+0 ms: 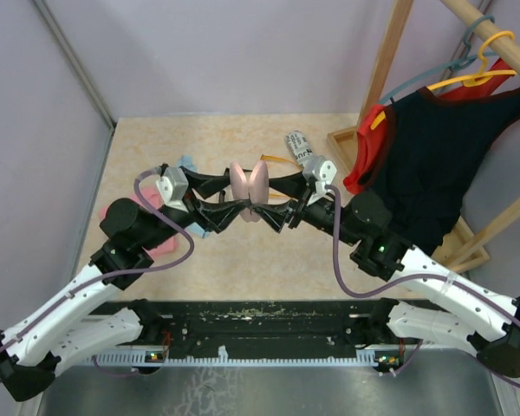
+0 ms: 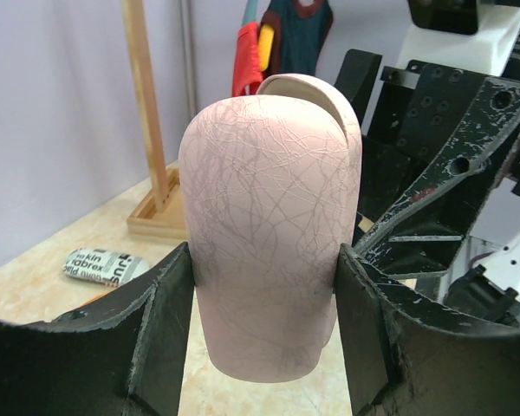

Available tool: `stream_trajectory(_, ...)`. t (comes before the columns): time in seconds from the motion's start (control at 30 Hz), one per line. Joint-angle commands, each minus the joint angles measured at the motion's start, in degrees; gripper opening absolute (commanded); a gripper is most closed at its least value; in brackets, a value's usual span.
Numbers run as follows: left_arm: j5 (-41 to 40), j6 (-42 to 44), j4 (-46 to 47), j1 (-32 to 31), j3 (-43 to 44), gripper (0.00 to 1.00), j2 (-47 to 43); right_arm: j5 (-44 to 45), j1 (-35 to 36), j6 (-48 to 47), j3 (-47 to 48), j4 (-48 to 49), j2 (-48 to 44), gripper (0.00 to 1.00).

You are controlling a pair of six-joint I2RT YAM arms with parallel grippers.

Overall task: Organize the sunglasses
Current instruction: Open the sunglasses case.

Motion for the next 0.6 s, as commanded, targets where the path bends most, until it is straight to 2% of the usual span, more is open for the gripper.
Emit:
stream_trajectory(0.0,-7.3,3.2,-2.2,-0.2,1.9,0.00,0.9,-0.6,0.2,-0.1,3.0,1.0,0.1,0.36)
stream_trajectory(0.17,-8.9,3.4,-2.6,-0.1,2.2,0.00,1.7,-3.2,0.1,0.0,2.7,0.6,-0.4,0.43)
stream_trajectory(0.37,-9.0,3.3,-2.9,-0.2,2.1,0.00,1.8,-4.2,0.2,0.4,2.1,-0.5,-1.4,0.59)
stream_trajectory(0.57,-9.5,3.3,-3.0,-0.2,2.1,0.00,2.1,-4.7,0.2,0.4,1.8,-1.7,-2.0,0.67)
